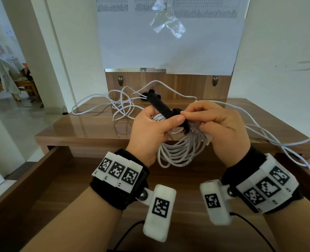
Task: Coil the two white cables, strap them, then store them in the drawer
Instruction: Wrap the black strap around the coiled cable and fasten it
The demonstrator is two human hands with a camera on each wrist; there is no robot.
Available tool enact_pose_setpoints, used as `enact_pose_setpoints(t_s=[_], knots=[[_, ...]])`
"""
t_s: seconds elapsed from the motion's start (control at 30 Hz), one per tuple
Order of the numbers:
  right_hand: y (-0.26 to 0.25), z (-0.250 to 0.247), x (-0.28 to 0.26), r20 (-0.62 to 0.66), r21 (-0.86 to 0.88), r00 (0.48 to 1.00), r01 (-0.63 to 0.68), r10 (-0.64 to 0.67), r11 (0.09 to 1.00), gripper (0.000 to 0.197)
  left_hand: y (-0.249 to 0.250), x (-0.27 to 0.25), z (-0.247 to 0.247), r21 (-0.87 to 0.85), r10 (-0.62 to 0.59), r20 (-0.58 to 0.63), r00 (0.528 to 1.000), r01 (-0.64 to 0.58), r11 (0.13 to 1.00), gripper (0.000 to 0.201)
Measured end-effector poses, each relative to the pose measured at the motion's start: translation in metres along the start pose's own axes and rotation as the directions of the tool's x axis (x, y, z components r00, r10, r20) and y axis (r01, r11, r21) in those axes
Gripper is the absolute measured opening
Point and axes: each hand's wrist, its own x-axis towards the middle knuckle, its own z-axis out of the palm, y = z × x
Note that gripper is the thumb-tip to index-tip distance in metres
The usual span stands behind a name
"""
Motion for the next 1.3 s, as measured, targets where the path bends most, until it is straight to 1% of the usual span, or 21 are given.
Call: enact_pose_setpoints(t_s=[0.03, 0.07, 0.13, 0.17, 0.23, 0.27, 0.33, 0.37, 0.4, 0.5, 0.57, 0.63, 0.7, 0.77, 0.83, 0.93, 1.0, 1.13, 1.23, 1.3], knots=[[0.000, -0.001, 0.001, -0.012, 0.101, 0.999, -0.043, 0.044, 0.994, 0.038, -0.001, 0.000, -0.001, 0.032, -0.001, 0.007, 1.000, 0.001, 0.999, 0.035], [0.001, -0.002, 0.001, -0.036, 0.165, 0.996, -0.079, 0.086, 0.983, 0.037, -0.003, 0.002, -0.002, 0.077, -0.001, 0.008, 1.000, 0.000, 0.997, 0.037], [0.002, -0.004, 0.000, -0.093, 0.204, 0.984, -0.132, 0.153, 0.970, 0.031, -0.006, 0.006, -0.005, 0.182, 0.010, 0.021, 1.000, -0.014, 0.983, 0.049], [0.002, -0.003, 0.000, -0.117, 0.185, 0.978, -0.148, 0.172, 0.971, 0.026, -0.007, 0.007, -0.005, 0.239, 0.011, 0.041, 0.999, -0.021, 0.971, 0.055], [0.000, -0.004, 0.000, -0.131, 0.132, 0.975, -0.162, 0.179, 0.978, 0.015, -0.009, 0.007, -0.006, 0.351, 0.018, 0.100, 0.995, -0.053, 0.935, 0.059], [-0.001, -0.005, 0.000, -0.125, 0.100, 0.976, -0.165, 0.177, 0.981, 0.018, -0.010, 0.006, -0.006, 0.397, 0.028, 0.140, 0.990, -0.082, 0.914, 0.058], [-0.003, -0.005, 0.001, -0.103, 0.036, 0.979, -0.175, 0.178, 0.984, 0.032, -0.010, 0.005, -0.005, 0.468, 0.031, 0.219, 0.975, -0.133, 0.873, 0.055], [-0.005, -0.005, 0.001, -0.081, 0.002, 0.980, -0.183, 0.182, 0.983, 0.036, -0.010, 0.004, -0.004, 0.496, 0.021, 0.252, 0.967, -0.148, 0.855, 0.053], [-0.005, -0.004, 0.001, -0.055, -0.032, 0.981, -0.190, 0.188, 0.981, 0.034, -0.011, 0.003, -0.003, 0.523, 0.006, 0.278, 0.961, -0.156, 0.838, 0.052], [0.000, -0.006, 0.003, -0.029, -0.067, 0.980, -0.201, 0.199, 0.977, 0.015, -0.014, 0.003, -0.001, 0.574, -0.016, 0.329, 0.944, -0.187, 0.797, 0.049], [0.006, -0.008, 0.004, -0.019, -0.030, 0.978, -0.209, 0.209, 0.977, 0.012, -0.015, 0.002, 0.000, 0.575, -0.019, 0.343, 0.939, -0.194, 0.795, 0.047], [0.008, -0.009, 0.004, -0.019, 0.080, 0.975, -0.219, 0.221, 0.972, 0.010, -0.015, 0.004, -0.003, 0.546, -0.036, 0.347, 0.937, -0.171, 0.820, 0.043], [0.008, -0.012, 0.006, -0.064, 0.253, 0.960, -0.249, 0.273, 0.935, 0.005, -0.015, 0.006, -0.006, 0.459, -0.083, 0.376, 0.923, -0.108, 0.882, 0.037], [0.010, -0.023, 0.008, -0.145, 0.398, 0.929, -0.259, 0.339, 0.880, 0.012, -0.013, 0.007, -0.008, 0.376, -0.148, 0.417, 0.897, -0.023, 0.926, 0.028], [0.013, -0.030, 0.010, -0.185, 0.458, 0.913, -0.247, 0.363, 0.854, 0.012, -0.013, 0.007, -0.009, 0.297, -0.196, 0.455, 0.869, 0.060, 0.953, 0.026], [0.016, -0.031, 0.009, -0.117, 0.538, 0.936, -0.220, 0.331, 0.814, 0.004, -0.015, 0.010, -0.011, 0.214, -0.219, 0.480, 0.849, 0.129, 0.968, 0.024], [0.015, -0.031, 0.008, -0.072, 0.548, 0.956, -0.200, 0.284, 0.812, 0.014, -0.015, 0.013, -0.013, 0.144, -0.220, 0.498, 0.839, 0.170, 0.975, 0.026], [0.011, -0.035, 0.008, -0.036, 0.492, 0.979, -0.156, 0.200, 0.856, 0.022, -0.010, 0.019, -0.022, -0.068, -0.150, 0.542, 0.827, 0.221, 0.973, 0.037], [0.008, -0.032, 0.007, -0.033, 0.396, 0.992, -0.100, 0.123, 0.913, 0.020, -0.010, 0.021, -0.024, -0.155, -0.097, 0.582, 0.807, 0.227, 0.961, 0.033], [0.007, -0.032, 0.007, -0.049, 0.331, 0.996, -0.059, 0.079, 0.942, 0.019, -0.012, 0.022, -0.023, -0.231, -0.087, 0.607, 0.790, 0.280, 0.932, 0.038]])
